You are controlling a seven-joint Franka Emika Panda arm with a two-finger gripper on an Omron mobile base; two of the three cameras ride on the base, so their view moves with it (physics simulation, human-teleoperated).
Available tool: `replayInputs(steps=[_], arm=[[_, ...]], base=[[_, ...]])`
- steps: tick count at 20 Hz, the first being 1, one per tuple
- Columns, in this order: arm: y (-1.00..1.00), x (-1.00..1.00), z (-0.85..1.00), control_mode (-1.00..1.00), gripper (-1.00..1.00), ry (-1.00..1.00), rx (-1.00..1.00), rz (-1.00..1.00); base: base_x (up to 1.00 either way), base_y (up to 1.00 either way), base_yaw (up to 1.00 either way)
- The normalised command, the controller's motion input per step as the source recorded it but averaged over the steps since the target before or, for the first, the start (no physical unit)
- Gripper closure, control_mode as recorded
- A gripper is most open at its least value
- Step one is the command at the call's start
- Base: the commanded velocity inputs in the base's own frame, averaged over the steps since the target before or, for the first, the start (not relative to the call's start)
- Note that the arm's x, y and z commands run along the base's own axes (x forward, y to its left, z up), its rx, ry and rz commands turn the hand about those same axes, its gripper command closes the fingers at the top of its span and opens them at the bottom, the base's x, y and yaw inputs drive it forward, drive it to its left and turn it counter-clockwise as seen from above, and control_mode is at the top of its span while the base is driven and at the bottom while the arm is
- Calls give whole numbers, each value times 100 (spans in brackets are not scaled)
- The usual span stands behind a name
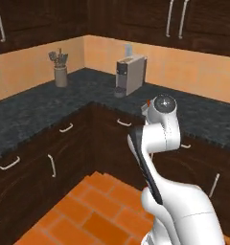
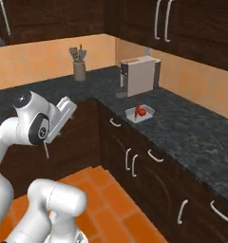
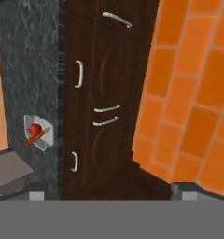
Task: Take the meat container that has the steak and place it on the second highest rack of the freezer. Then take the vegetable container that has the tomato and carrot and place it on the highest rack of the freezer.
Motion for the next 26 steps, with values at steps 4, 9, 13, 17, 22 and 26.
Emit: replayInputs(steps=[4,9,13,17,22,26], arm=[[0,0,0,100,-100,0,0,0],[0,0,0,100,-100,0,0,0],[0,0,0,100,-100,0,0,0],[0,0,0,100,-100,0,0,0],[0,0,0,100,-100,0,0,0],[0,0,0,100,-100,0,0,0]], base=[[34,45,-85],[84,91,-65],[100,95,-49],[97,83,-57],[90,55,-60],[15,8,-52]])
